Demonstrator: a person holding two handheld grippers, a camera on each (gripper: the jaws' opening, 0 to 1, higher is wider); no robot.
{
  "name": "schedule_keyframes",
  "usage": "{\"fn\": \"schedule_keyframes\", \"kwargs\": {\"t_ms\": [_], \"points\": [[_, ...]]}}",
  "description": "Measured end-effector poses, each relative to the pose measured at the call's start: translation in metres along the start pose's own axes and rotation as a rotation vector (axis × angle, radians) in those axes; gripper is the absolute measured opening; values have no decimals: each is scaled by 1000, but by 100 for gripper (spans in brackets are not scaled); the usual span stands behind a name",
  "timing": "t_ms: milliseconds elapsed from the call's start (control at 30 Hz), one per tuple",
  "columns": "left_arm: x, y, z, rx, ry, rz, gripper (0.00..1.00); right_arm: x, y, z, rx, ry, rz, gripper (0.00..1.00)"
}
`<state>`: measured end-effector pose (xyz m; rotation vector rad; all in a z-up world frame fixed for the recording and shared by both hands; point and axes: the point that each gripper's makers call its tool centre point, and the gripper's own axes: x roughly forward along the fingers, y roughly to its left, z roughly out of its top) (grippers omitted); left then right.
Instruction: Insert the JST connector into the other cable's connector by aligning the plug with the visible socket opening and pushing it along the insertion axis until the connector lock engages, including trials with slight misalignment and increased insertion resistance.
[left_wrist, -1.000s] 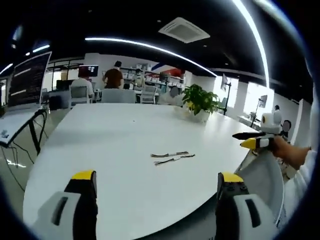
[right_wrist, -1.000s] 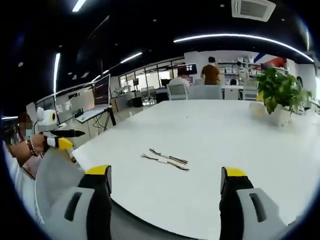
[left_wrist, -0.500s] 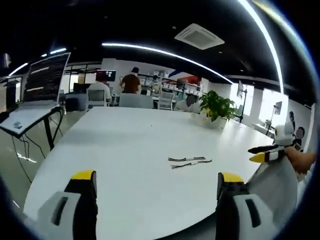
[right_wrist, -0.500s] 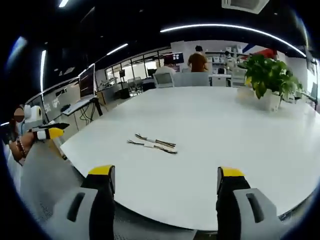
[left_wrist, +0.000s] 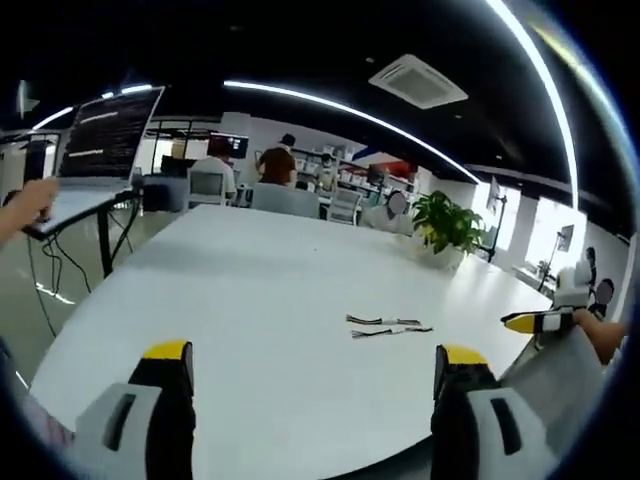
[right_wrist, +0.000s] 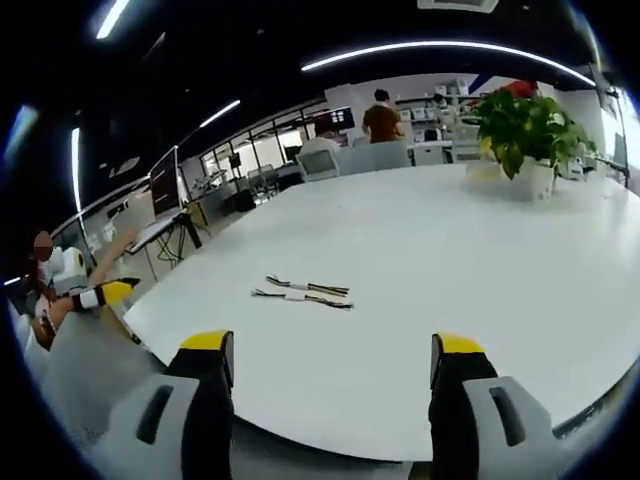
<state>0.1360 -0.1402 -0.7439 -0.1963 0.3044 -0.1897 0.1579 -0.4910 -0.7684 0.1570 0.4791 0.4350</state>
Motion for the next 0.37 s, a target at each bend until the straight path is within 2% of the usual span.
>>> {"fn": "schedule_keyframes", "kwargs": {"t_ms": [233, 267, 367], "points": [[2, 0, -6, 7, 25, -4, 99, 0, 0, -3, 6, 11, 4, 79], [2, 0, -7, -1, 29, -3, 99, 0, 0, -3, 10, 9, 1, 79], [1, 2, -2, -68, -9, -3, 99, 0, 0, -4, 16, 11, 3, 79]]}}
